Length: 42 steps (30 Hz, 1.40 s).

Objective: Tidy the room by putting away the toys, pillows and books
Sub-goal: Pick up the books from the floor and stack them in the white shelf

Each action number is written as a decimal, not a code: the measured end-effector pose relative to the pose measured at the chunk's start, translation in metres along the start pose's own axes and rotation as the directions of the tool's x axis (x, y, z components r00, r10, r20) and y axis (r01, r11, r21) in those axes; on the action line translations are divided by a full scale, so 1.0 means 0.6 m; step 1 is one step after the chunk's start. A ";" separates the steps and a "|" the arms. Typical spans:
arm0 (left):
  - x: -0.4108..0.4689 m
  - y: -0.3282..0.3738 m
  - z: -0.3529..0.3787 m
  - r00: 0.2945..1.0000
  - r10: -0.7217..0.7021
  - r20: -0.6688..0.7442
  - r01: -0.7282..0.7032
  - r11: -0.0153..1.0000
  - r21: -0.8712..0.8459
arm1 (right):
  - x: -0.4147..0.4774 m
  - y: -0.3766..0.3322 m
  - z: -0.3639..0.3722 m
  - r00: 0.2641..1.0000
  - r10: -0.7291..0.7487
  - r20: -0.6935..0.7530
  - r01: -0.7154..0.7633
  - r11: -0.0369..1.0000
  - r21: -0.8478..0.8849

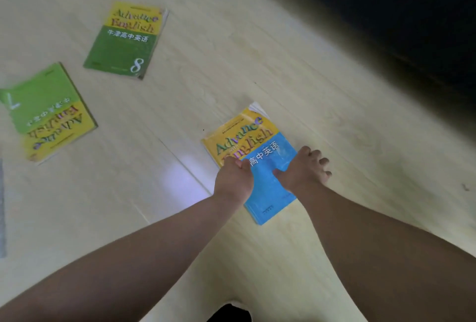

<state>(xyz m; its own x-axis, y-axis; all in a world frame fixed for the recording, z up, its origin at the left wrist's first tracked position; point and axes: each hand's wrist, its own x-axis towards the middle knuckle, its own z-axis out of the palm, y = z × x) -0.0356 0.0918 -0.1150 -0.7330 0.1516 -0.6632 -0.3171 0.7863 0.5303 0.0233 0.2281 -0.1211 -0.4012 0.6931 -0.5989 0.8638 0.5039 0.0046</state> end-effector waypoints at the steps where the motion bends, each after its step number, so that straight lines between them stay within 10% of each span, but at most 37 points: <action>1: 0.003 -0.003 0.001 1.000 0.002 0.007 -0.002 1.000 0.019 | 0.002 -0.001 0.006 1.000 0.004 0.002 -0.004 1.000 0.005; 7: -0.007 -0.005 0.000 0.994 0.012 0.106 -0.017 0.999 0.045 | 0.022 0.021 0.004 0.995 0.053 0.082 -0.053 0.999 -0.008; 11: -0.014 -0.007 -0.034 0.983 -0.026 0.183 0.085 0.941 -0.326 | 0.029 0.014 -0.012 0.997 -0.027 0.073 0.024 0.999 0.043; 14: -0.024 -0.025 -0.090 0.998 -0.062 -0.015 0.050 0.908 -0.417 | 0.015 -0.028 -0.034 0.968 -0.244 0.051 0.234 0.960 0.156; 19: -0.049 -0.076 -0.227 0.925 -0.144 -0.351 0.011 0.934 -0.356 | -0.039 -0.140 -0.070 0.832 -0.544 -0.108 0.535 0.735 0.415; 27: -0.025 -0.270 -0.464 0.733 -0.254 -0.631 0.202 0.967 -0.155 | -0.160 -0.307 -0.040 0.805 -0.570 -0.166 0.470 0.442 0.764; 36: 0.075 -0.465 -0.618 0.722 -0.255 -0.644 0.517 0.816 0.257 | -0.249 -0.356 0.046 0.818 -0.574 -0.048 0.327 0.395 0.858; 42: 0.136 -0.572 -0.651 0.728 -0.406 -0.552 0.595 0.773 0.217 | -0.301 -0.415 0.086 0.816 -0.578 -0.006 0.278 0.383 0.881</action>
<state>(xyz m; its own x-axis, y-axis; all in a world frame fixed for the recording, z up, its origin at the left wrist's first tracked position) -0.2215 -0.3995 -0.1446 -0.7374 -0.5394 -0.4065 -0.5511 0.8285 -0.0994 -0.1036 -0.0488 -0.0553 -0.8285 0.2770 -0.4868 0.4882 -0.0686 -0.8700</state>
